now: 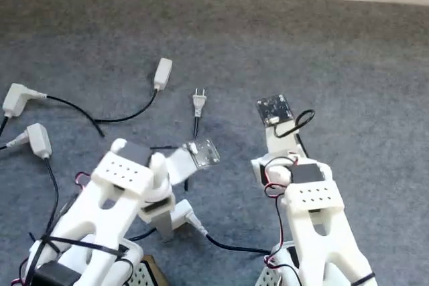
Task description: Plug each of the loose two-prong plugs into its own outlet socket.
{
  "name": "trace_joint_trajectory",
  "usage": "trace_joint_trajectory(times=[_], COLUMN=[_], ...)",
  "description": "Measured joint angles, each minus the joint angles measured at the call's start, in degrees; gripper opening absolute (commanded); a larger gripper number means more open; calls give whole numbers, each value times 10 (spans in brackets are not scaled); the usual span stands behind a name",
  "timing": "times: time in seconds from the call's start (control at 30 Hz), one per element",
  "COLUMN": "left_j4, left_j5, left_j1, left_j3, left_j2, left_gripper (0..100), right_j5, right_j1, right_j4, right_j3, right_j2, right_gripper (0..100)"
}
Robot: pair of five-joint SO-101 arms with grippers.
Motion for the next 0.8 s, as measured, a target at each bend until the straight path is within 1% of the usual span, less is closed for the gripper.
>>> trace_joint_trajectory(times=[0.07,0.17,0.27,0.4,0.47,0.53,0.6,0.67,0.8], left_j4=[-40,-105,-157,-179,-183,-185,-185,-185,-185], left_j5=[18,30,39,40,40,40,35,11,-40], left_j1=[11,21,35,64,66,62,42,10,-111], left_j3=[25,59,81,97,97,97,97,97,60], left_j2=[-3,-4,-4,-4,-4,-4,-4,-4,-4], left_gripper=[372,293,188,3,16,3,4,4,4], right_j5=[0,0,0,0,0,0,0,0,0], right_j1=[0,0,-1,-1,-1,-1,-2,-5,-9], right_j4=[-11,-17,-17,-17,-17,-17,-17,-17,-17], right_j3=[9,12,12,12,12,12,12,20,24], right_j2=[0,0,0,0,0,0,0,0,0], right_gripper=[266,266,266,266,266,266,266,266,266])
